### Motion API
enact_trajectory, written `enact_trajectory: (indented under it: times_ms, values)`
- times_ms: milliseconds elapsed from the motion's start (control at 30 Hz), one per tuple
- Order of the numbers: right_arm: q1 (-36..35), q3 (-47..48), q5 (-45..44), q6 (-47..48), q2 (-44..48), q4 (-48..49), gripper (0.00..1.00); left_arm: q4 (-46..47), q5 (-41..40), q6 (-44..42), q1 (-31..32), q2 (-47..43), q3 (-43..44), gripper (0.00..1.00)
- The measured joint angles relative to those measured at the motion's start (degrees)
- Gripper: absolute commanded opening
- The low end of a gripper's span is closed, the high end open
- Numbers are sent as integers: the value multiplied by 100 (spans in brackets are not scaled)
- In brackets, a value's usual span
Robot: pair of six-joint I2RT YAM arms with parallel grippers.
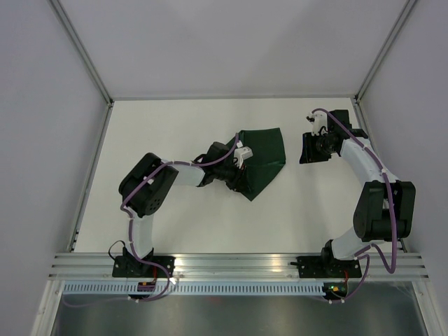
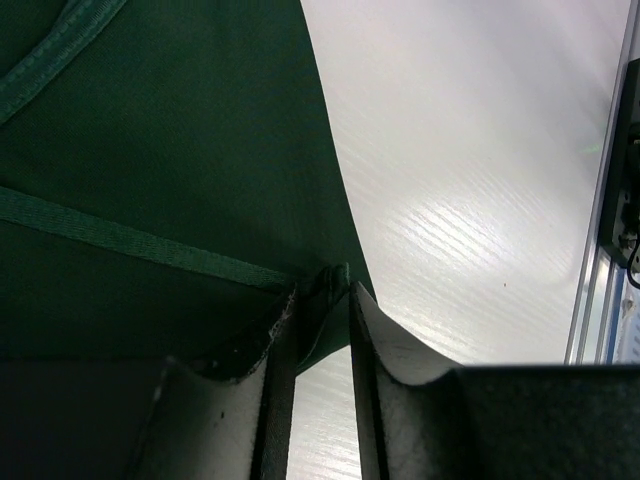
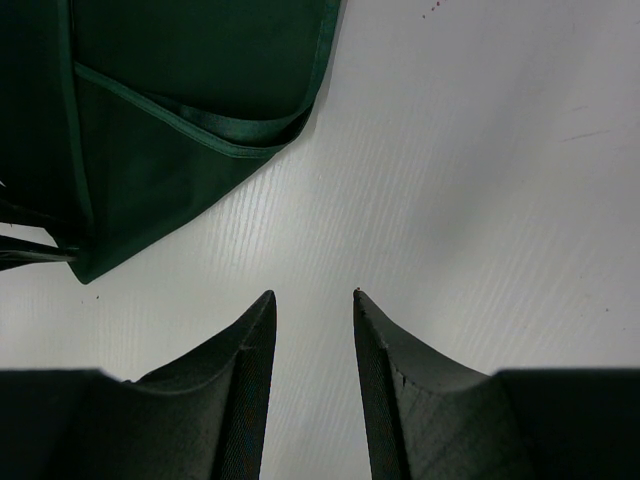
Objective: Fold the napkin, place the utensils inside, and roll it up
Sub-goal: Fold the napkin
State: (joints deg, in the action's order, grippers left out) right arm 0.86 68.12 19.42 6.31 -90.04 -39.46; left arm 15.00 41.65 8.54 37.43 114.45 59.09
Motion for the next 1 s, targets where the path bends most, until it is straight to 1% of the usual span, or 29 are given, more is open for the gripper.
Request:
enact_trajectory:
  times_ms: [367,567,733,1000]
  values:
    - [-9,0,-2,0,0,4,43,-229,-61,-103,0,-63,127,32]
    - [-26,0,-2,0,0,4,43,-293,-46,-131,0,-92,129,38]
    - [-28,0,-2,0,0,4,43,-337,122,-155,0,-125,129,42]
    - [-28,0,-4,0,0,7,43,-442,251,-184,20,-127,131,42]
